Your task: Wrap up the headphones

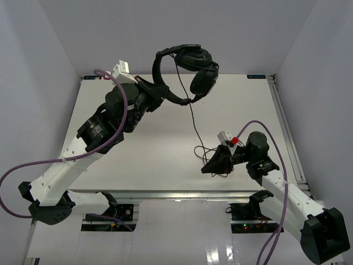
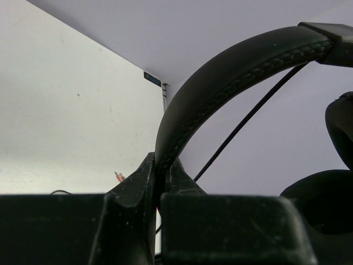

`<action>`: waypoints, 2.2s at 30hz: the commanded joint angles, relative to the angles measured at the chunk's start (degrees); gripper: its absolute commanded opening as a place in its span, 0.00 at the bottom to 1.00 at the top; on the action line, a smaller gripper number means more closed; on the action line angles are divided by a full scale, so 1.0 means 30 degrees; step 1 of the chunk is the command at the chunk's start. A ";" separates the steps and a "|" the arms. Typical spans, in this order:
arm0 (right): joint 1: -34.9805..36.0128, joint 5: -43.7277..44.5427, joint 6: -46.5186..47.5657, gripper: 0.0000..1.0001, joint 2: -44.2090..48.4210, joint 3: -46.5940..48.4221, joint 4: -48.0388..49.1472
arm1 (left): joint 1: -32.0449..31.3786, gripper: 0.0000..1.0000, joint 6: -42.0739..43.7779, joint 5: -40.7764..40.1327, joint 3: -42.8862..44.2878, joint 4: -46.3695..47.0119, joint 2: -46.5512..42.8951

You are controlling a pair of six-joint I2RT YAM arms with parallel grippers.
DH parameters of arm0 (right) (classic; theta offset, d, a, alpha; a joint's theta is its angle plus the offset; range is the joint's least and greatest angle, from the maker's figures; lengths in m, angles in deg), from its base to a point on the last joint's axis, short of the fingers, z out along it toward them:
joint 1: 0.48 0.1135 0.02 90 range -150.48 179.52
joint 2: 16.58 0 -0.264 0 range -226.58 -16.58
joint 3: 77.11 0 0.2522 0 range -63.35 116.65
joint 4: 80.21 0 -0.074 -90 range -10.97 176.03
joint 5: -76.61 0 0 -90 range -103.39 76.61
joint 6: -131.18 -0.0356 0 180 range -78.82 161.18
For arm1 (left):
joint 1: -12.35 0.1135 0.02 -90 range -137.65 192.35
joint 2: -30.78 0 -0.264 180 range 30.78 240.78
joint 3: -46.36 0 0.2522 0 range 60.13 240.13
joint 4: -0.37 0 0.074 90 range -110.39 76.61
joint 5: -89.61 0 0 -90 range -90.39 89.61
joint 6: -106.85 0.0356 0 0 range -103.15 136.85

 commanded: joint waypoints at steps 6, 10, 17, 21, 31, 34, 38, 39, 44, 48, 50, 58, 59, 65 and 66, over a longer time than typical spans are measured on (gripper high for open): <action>0.0560 0.2144 1.2016 0.11 0.0227 0.5854 -1.6419 | 0.0806 0.00 0.1103 -0.3871 0.0227 0.0341 -0.0973; 0.1033 0.4444 1.6361 0.10 -0.0095 0.8484 -2.1300 | 0.1476 0.00 0.1641 -0.4005 0.0022 0.0246 -0.0806; 0.1786 0.8135 2.1489 0.08 -0.1283 1.3039 -2.7789 | 0.2357 0.00 0.2106 -0.4403 -0.1172 0.0412 -0.0791; 0.3159 1.1143 2.3226 0.08 -0.2481 1.6170 -3.0062 | 0.3106 0.00 0.2394 -0.4246 -0.1636 0.0388 -0.0192; 1.0706 2.4363 2.2349 0.08 -0.5592 2.3676 -3.0359 | 0.3984 0.00 0.3088 -0.1915 -0.2394 -0.0240 0.3329; 1.1292 2.7843 2.2875 0.08 -0.6127 2.4544 -2.8455 | 0.3958 0.00 0.3059 -0.0687 -0.3558 -0.0298 0.3822; 1.1444 3.0970 2.5511 0.08 -0.5766 2.3817 -2.4732 | 0.3977 0.00 0.3241 0.1212 -0.5142 -0.0131 0.4076; 1.1444 3.1668 2.6335 0.08 -0.5468 2.3084 -2.3375 | 0.3964 0.00 0.3415 0.1747 -0.5578 -0.0044 0.4051; 1.1444 3.3376 2.8062 0.08 -0.4754 2.0037 -1.8620 | 0.3695 0.00 0.4929 0.5038 -0.7337 0.0527 0.3559; 1.1134 3.3276 2.8050 0.08 -0.5278 1.9615 -1.7219 | 0.2975 0.00 0.6517 0.7013 -0.8153 0.0484 0.3151; 1.0896 3.2646 2.7813 0.08 -0.5547 1.9699 -1.6995 | 0.2825 0.00 0.7016 0.7943 -0.8602 0.0500 0.2817; 0.9197 3.0255 2.6434 0.08 -0.6218 1.9641 -1.6548 | 0.1583 0.00 0.8348 1.0939 -0.9521 0.0654 0.1712; 0.8991 2.9965 2.6305 0.08 -0.6232 1.9472 -1.6565 | 0.1485 0.00 0.8412 1.1143 -0.9700 0.0718 0.1445; 0.6710 2.7238 2.4531 0.08 -0.6594 1.9211 -1.6706 | 0.1265 0.00 0.8945 1.2679 -1.0683 0.0912 0.0074; 0.6487 2.6837 2.4436 0.08 -0.6652 1.9237 -1.6895 | 0.1236 0.00 0.8956 1.2851 -1.0779 0.0910 -0.0051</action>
